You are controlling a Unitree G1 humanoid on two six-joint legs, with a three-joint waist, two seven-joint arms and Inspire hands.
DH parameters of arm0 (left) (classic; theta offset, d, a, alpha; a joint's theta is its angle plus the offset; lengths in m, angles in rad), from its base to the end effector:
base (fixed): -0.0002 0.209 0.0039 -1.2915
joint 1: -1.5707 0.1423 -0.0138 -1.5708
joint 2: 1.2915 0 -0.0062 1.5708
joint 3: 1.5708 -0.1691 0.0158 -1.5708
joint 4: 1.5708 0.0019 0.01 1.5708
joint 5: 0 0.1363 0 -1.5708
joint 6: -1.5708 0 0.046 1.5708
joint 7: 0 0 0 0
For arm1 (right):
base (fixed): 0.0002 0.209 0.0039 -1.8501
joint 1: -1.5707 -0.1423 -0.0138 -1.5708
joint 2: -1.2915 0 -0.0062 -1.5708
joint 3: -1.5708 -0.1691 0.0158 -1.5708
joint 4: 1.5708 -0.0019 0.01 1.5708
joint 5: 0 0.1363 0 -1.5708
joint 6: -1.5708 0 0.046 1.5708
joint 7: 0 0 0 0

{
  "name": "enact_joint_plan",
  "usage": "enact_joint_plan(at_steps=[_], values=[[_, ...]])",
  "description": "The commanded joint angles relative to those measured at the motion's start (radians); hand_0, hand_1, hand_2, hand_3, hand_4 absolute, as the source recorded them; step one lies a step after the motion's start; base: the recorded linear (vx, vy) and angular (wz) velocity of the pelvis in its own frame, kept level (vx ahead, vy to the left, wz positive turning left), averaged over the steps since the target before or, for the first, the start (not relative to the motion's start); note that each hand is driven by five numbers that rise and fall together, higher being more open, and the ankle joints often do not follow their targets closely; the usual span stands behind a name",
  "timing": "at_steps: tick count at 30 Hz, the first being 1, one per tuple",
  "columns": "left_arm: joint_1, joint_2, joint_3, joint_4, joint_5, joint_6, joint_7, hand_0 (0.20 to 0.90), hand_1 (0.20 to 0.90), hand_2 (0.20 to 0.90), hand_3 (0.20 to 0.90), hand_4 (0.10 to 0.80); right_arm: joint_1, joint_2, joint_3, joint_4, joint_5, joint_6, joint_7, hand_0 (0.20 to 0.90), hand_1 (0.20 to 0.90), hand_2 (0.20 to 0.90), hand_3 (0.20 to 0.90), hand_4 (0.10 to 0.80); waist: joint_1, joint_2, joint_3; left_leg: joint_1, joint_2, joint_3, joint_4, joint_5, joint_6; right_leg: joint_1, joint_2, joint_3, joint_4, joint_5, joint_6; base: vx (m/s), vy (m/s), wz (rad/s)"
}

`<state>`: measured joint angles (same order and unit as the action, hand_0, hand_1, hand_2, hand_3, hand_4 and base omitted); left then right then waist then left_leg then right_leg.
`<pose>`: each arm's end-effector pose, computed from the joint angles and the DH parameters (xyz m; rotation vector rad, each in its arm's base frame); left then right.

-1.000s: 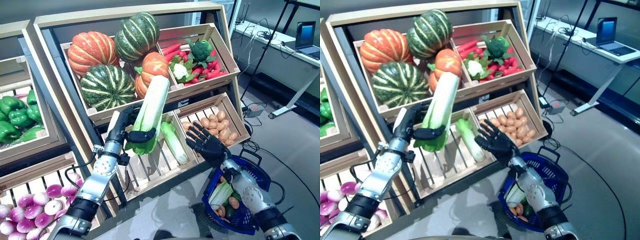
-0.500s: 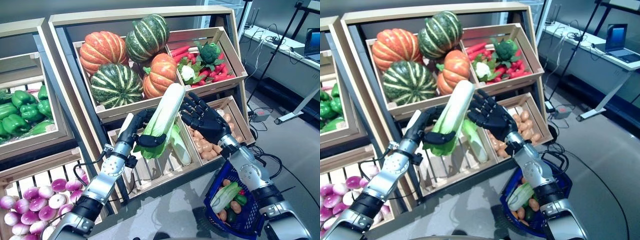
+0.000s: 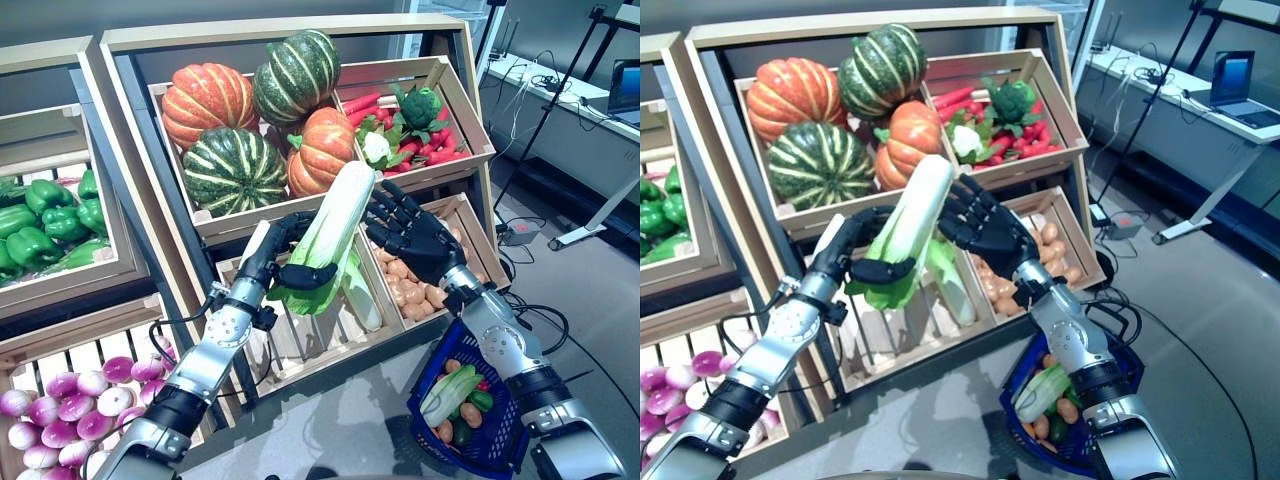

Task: Put vegetables into the basket

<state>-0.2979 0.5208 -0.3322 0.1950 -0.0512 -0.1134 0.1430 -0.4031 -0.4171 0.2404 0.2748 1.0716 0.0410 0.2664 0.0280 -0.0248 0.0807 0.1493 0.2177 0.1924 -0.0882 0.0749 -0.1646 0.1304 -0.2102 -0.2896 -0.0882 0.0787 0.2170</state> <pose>0.2469 0.1794 0.0878 0.5117 -0.1640 -0.1620 0.2686 -0.1730 0.0979 0.5840 -0.0105 0.4839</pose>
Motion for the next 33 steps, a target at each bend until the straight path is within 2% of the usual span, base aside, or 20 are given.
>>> enact_joint_plan(at_steps=[1,8,12,20,29,33], values=[[-0.286,-0.01,-0.095,-0.115,0.14,-0.198,0.088,0.3,0.3,0.3,0.3,0.4,-0.223,0.052,-0.019,0.016,0.101,-0.112,-0.039,0.9,0.9,0.9,0.9,0.8,-0.003,-0.014,-0.067,-0.022,-0.068,-0.009,0.005,-0.078,0.051,0.027,0.03,-0.025,0.021,-0.066,-0.06,-0.013,0.015,0.04],[-0.3,-0.036,-0.14,-0.092,0.267,-0.229,0.244,0.3,0.3,0.3,0.3,0.4,-0.256,0.113,-0.029,0.02,0.214,-0.141,-0.103,0.9,0.9,0.9,0.9,0.8,-0.008,-0.014,-0.068,-0.016,-0.07,-0.01,0.003,-0.084,0.053,0.031,0.032,-0.013,0.017,-0.069,-0.061,-0.002,0.002,0.0],[-0.294,-0.055,-0.142,-0.079,0.283,-0.254,0.323,0.3,0.3,0.3,0.3,0.4,-0.266,0.138,-0.039,0.015,0.261,-0.172,-0.128,0.9,0.9,0.9,0.9,0.8,-0.009,-0.017,-0.071,-0.014,-0.07,-0.009,0.002,-0.086,0.052,0.031,0.032,-0.008,0.015,-0.068,-0.061,0.0,0.0,0.0],[-0.293,-0.077,-0.152,-0.044,0.386,-0.286,0.492,0.3,0.3,0.3,0.3,0.4,-0.306,0.176,-0.035,-0.009,0.282,-0.18,-0.175,0.9,0.9,0.9,0.9,0.8,-0.012,-0.024,-0.071,-0.014,-0.073,-0.008,0.003,-0.087,0.053,0.025,0.033,0.005,0.02,-0.069,-0.064,0.0,0.0,0.0],[-0.309,-0.072,-0.202,-0.02,0.513,-0.256,0.555,0.3,0.3,0.3,0.3,0.4,-0.331,0.192,-0.011,-0.049,0.251,-0.154,-0.195,0.9,0.9,0.9,0.9,0.8,-0.018,-0.028,-0.074,-0.013,-0.074,-0.009,0.002,-0.09,0.052,0.026,0.033,0.016,0.017,-0.071,-0.062,0.0,0.0,0.0],[-0.304,-0.065,-0.212,-0.003,0.489,-0.24,0.572,0.3,0.3,0.3,0.3,0.4,-0.338,0.178,0.0,-0.058,0.168,-0.147,-0.218,0.9,0.9,0.9,0.9,0.8,-0.021,-0.029,-0.076,-0.014,-0.074,-0.008,0.001,-0.088,0.05,0.026,0.033,0.018,0.014,-0.069,-0.06,0.0,0.0,0.0]])
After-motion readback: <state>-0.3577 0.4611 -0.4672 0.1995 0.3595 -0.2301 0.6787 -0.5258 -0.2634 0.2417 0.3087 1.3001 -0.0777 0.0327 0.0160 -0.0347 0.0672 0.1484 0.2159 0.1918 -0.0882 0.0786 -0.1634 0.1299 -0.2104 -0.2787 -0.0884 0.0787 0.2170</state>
